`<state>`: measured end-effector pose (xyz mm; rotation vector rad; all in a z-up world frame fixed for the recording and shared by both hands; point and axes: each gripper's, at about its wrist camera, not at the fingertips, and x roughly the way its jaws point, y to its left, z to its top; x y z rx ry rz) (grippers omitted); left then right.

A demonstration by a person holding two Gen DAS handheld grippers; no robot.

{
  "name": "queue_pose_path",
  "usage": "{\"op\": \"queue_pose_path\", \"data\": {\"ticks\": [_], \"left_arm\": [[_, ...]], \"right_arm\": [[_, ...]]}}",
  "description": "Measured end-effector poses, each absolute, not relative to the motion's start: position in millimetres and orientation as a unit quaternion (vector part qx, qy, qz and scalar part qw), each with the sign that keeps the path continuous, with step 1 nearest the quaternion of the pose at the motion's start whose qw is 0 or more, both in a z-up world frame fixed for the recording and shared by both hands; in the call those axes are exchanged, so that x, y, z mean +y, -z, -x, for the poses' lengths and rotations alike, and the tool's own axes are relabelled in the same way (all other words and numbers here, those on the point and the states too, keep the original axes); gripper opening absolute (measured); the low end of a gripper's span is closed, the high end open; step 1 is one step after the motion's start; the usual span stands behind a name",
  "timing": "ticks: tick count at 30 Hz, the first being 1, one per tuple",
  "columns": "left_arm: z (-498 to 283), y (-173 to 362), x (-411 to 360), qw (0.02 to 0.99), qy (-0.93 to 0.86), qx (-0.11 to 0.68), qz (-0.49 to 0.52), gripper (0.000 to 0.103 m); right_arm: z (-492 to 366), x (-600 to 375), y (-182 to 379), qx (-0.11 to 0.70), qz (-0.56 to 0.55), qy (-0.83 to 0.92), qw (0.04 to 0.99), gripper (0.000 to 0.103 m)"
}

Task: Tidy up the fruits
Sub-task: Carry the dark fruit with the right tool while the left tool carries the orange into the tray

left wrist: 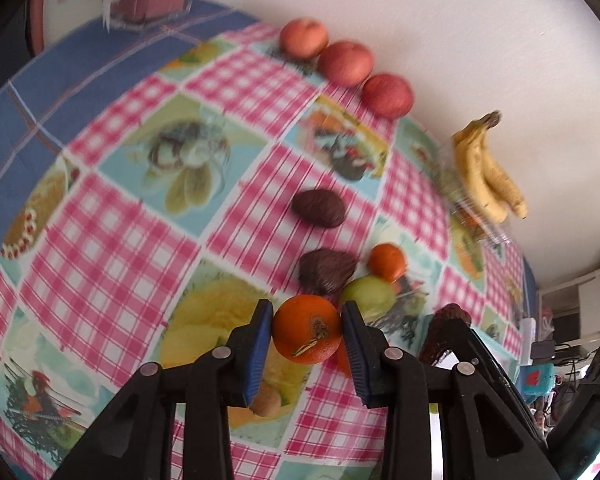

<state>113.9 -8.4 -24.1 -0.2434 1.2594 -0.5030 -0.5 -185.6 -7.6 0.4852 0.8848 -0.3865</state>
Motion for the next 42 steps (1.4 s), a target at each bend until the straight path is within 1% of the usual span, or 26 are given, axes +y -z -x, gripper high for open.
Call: {"op": "queue_pose_path", "data": {"ticks": [7, 18, 33, 42], "left_arm": [[-108.9, -2.0, -11.7, 0.788, 0.251, 0.55, 0.113, 0.038], [-93.9, -29.1, -24.4, 0.803, 0.279, 0.519, 0.093, 0.037], [-28.3, -34.6, -99.4, 0.773, 0.374, 0.513, -0.003, 0.037], [14.2, -26.5, -135.9, 0.744, 0.418, 0.518, -0.054, 0.038]], "right_arm": [[16.7, -196.0, -16.7, 0.402, -0.231, 0.212, 0.86, 0.032], [56.6, -233.3, -31.3, 0.389, -0.222, 0.289, 0.846, 0.032], [127.3, -297.5, -28.9, 0.382, -0.279, 0.38, 0.795, 0.032], [162.3, -321.0, -34.8, 0.367, -0.286, 0.421, 0.779, 0.032]]}}
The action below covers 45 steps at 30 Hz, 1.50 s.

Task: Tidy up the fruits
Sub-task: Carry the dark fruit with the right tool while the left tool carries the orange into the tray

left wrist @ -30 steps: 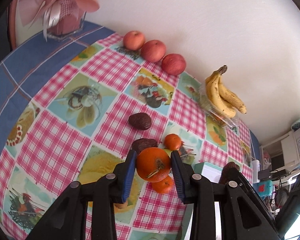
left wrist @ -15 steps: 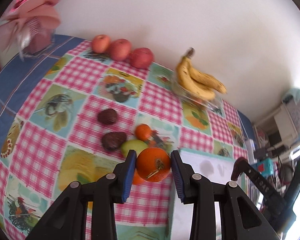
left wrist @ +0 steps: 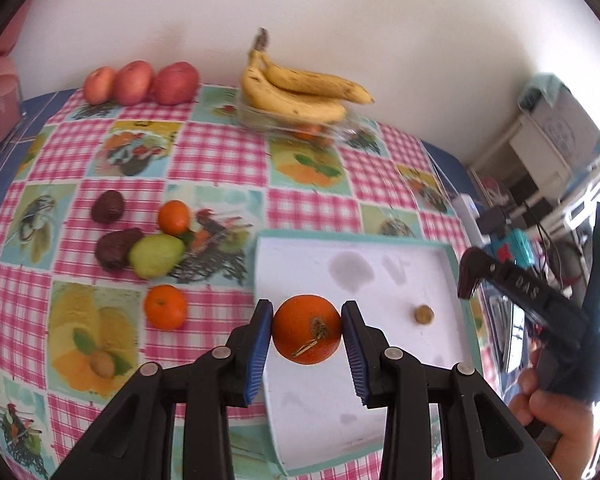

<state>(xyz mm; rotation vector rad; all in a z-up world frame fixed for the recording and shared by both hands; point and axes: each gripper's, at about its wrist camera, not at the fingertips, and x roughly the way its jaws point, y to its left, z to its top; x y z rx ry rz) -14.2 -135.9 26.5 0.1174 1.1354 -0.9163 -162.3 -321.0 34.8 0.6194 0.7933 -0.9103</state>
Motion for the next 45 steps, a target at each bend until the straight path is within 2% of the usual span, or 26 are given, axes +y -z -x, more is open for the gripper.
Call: {"op": "queue_pose_path", "data": {"ticks": [9, 18, 27, 45], "left_arm": [[36.4, -14.5, -156.2, 0.728, 0.43, 0.524, -0.097, 0.038], [37.8, 28.1, -166.2, 0.69, 0.414, 0.582, -0.12, 0.038], [30.3, 48.0, -173.4, 0.68, 0.391, 0.606, -0.133, 0.038], [27.9, 60.4, -177.8, 0.669, 0.384, 0.623, -0.128, 0.038]], "right_arm": [[163.3, -326.5, -26.1, 0.374, -0.295, 0.411, 0.778, 0.033], [137.2, -322.5, 18.0, 0.442, -0.298, 0.372, 0.76, 0.033], [131.3, -321.8, 39.0, 0.47, -0.304, 0.364, 0.744, 0.033], [127.2, -322.1, 43.0, 0.476, -0.301, 0.365, 0.742, 0.033]]}}
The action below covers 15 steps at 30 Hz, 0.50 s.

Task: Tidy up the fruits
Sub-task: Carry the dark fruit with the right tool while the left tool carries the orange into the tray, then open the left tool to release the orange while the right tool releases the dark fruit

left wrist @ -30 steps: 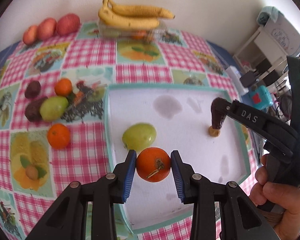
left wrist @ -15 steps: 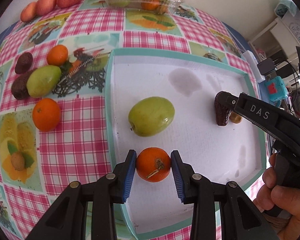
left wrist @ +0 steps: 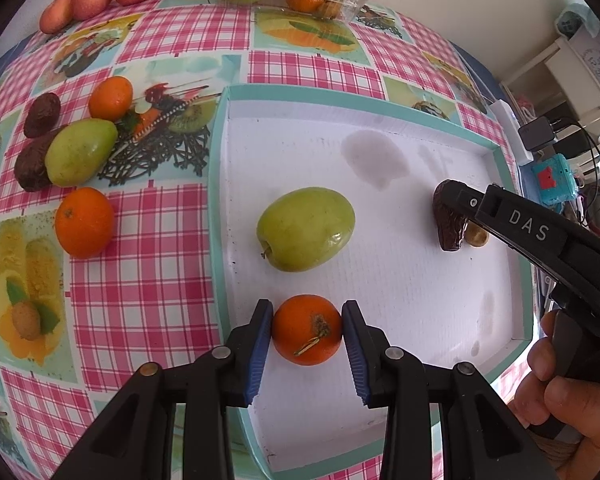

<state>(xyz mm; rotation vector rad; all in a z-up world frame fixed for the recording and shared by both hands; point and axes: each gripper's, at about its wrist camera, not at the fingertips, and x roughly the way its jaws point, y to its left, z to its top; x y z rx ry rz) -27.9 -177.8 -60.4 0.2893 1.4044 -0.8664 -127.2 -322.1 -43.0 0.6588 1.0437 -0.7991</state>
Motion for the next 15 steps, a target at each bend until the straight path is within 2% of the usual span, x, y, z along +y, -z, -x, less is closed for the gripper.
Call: {"op": "queue_pose_path", "data": {"ticks": [10, 15], "left_arm": [[25.8, 57.3, -176.3, 0.672, 0.383, 0.622, -0.125, 0.04], [25.6, 48.6, -173.1, 0.675, 0.39, 0.614, -0.12, 0.049]], "right_arm": [[130.2, -323.3, 42.4, 0.473, -0.313, 0.363, 0.739, 0.033], [132.8, -323.9, 39.6, 0.469, -0.318, 0.367, 0.738, 0.034]]}}
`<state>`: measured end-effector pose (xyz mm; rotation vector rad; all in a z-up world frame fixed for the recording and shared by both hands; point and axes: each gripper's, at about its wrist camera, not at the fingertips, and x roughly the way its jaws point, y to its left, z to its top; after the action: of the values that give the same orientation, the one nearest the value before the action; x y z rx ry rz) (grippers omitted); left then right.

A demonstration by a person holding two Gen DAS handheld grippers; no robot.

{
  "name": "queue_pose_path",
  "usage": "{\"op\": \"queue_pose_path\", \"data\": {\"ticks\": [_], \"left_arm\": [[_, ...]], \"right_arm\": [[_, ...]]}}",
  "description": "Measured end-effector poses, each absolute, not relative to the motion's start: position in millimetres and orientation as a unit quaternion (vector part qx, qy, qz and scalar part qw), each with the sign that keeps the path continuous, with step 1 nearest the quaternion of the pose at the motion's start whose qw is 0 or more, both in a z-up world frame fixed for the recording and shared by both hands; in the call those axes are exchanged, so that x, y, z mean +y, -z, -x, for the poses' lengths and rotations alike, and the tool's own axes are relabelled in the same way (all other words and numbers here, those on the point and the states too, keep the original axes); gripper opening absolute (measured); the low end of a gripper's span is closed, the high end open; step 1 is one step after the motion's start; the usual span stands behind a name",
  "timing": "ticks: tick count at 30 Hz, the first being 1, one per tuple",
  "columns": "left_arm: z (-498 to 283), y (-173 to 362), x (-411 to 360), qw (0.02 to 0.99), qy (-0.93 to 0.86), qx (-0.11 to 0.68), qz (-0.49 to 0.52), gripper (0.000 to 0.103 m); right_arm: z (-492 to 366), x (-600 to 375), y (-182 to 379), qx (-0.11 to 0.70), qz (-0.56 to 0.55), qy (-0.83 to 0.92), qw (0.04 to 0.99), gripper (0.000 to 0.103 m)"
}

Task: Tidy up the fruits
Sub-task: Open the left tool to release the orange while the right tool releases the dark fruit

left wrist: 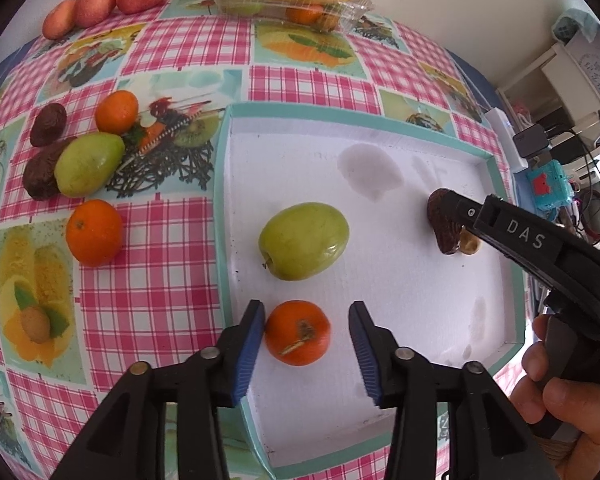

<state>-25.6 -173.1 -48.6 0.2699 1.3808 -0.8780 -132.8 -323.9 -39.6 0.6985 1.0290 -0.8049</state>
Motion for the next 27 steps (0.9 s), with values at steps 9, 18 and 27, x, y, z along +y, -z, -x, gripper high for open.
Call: {"op": "queue_pose_path", "data": {"ticks": [9, 18, 27], "left_arm": [[17.2, 26.0, -161.8, 0.695, 0.395, 0.594, -0.093, 0.053], [-19.6, 17.6, -132.8, 0.737, 0.342, 0.578, -0.071, 0.066], [-55.3, 6.8, -96.6, 0.797, 0.264, 0.541, -0.053, 0.099]], "right_arm": [[134.5, -320.2, 27.4, 0.462, -0.31, 0.373, 0.743, 0.034], [118.4, -299.4, 18.0, 0.473, -0.275, 0.364, 0.754, 0.043], [108.3, -284.3, 11.0, 0.473, -0.254, 0.367, 0.76, 0.084]]}}
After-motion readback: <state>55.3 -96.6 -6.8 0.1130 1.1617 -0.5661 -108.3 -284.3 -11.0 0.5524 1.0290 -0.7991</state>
